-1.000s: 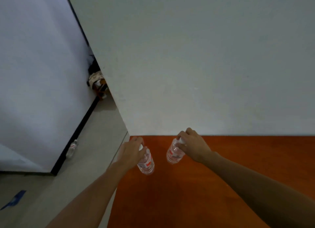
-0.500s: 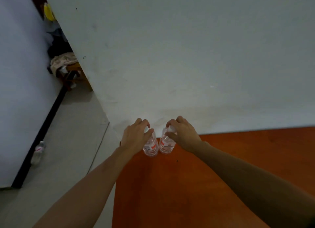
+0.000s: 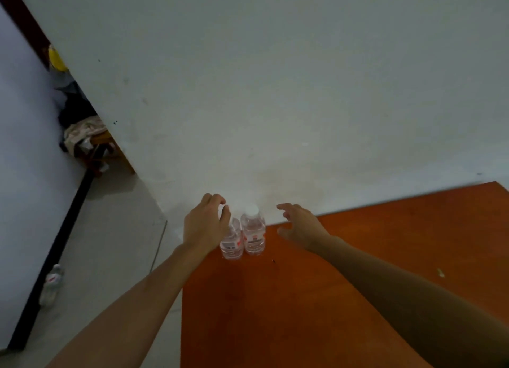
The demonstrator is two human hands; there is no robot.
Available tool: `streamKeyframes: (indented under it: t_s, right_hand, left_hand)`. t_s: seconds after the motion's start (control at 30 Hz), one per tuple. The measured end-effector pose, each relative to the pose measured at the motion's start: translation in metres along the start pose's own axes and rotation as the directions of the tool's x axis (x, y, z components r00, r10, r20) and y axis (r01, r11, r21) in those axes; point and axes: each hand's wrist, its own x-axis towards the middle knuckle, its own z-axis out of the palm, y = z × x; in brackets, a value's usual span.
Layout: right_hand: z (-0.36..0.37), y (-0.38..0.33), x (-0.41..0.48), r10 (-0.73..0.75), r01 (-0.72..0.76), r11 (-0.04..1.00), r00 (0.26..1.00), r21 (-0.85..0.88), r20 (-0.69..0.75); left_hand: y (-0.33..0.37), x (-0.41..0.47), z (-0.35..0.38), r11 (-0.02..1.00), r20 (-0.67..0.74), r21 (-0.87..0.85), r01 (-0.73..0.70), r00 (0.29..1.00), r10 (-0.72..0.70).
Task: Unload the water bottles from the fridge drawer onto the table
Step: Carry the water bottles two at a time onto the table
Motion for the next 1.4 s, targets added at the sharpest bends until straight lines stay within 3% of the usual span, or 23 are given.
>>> streamKeyframes:
  t_s: [0.23, 0.5, 0.7, 0.87, 1.13, 1.4]
  right_hand:
    - [-0.059, 0.078, -0.119, 0.095, -0.104, 0.988, 0.992, -0.115, -0.086]
    - [-0.148, 0.214, -0.366, 0.325, -0.370, 0.918, 0.907, -0.141, -0.267]
    - [-0.199, 0.303, -0.555, 0.552, -0.617, 0.787, 0.708, -0.005, -0.440]
    - [-0.220, 0.369, -0.666, 0.676, -0.734, 0.669, 0.539, 0.113, -0.502]
    - [-0.254, 0.508, -0.798, 0.827, -0.815, 0.482, 0.302, 0.322, -0.474]
    - [-0.300, 0.606, -0.952, 0.900, -0.824, 0.205, -0.053, 0.527, -0.433]
  left_hand:
    - [0.127, -0.044, 0.008, 0.961, 0.085, -0.028, -0.276, 0.957, 0.278]
    - [0.355, -0.170, 0.061, 0.787, 0.210, -0.146, -0.599, 0.759, 0.616]
    - [0.524, -0.288, 0.107, 0.571, 0.266, -0.268, -0.776, 0.510, 0.818]
    - [0.647, -0.368, 0.140, 0.405, 0.299, -0.373, -0.835, 0.305, 0.904]
    - [0.841, -0.454, 0.226, 0.168, 0.276, -0.441, -0.882, 0.044, 0.960]
    - [1.044, -0.565, 0.281, -0.094, 0.234, -0.527, -0.845, -0.250, 0.939]
